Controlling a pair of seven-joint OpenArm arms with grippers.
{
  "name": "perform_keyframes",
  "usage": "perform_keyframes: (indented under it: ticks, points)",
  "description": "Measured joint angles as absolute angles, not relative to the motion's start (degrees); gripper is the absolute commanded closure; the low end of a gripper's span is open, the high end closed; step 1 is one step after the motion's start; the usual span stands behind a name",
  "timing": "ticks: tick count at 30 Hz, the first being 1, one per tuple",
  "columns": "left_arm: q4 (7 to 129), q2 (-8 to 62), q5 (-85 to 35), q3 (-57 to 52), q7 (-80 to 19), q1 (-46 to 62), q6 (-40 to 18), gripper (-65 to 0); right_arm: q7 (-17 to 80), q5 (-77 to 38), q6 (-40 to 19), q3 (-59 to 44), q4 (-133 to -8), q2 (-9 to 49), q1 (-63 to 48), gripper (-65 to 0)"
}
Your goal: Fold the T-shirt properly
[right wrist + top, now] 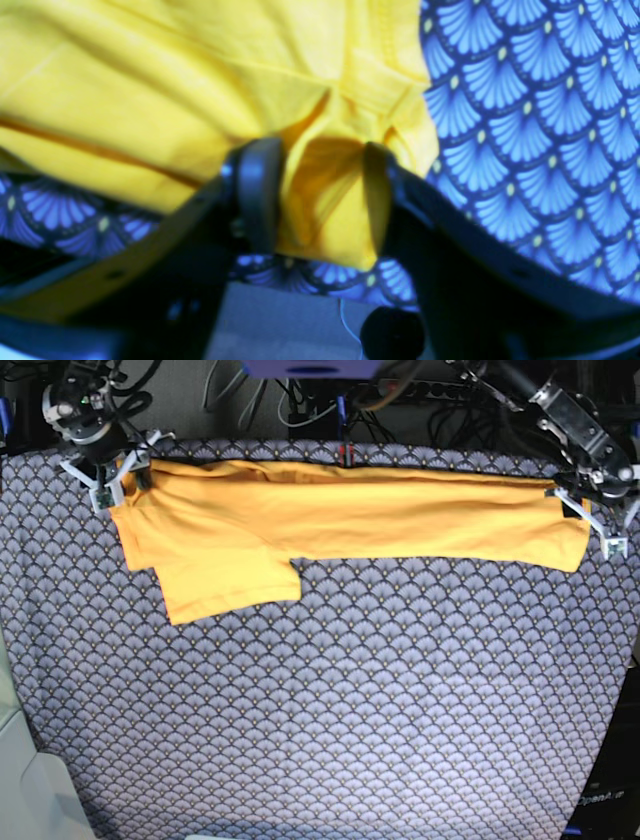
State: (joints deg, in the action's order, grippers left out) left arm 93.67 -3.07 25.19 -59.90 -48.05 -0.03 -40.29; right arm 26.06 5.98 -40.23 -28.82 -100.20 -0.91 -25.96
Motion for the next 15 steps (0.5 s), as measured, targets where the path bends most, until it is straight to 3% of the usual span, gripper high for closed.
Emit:
perform_keyframes:
  ticks: [3,15]
  points:
    - [91.29,-3.07,25.08,-59.9,-47.79,-0.84,-40.32,-37.5,26.09,6.0,-40.23,-29.08,-100.22,-0.8,-25.93,-35.2]
    - [82.65,1.41,22.2,-60.01,-45.98,-3.09,-40.97,-37.5,27.27,6.48,-40.27,-35.31,-107.2,0.08,-24.8,-35.5]
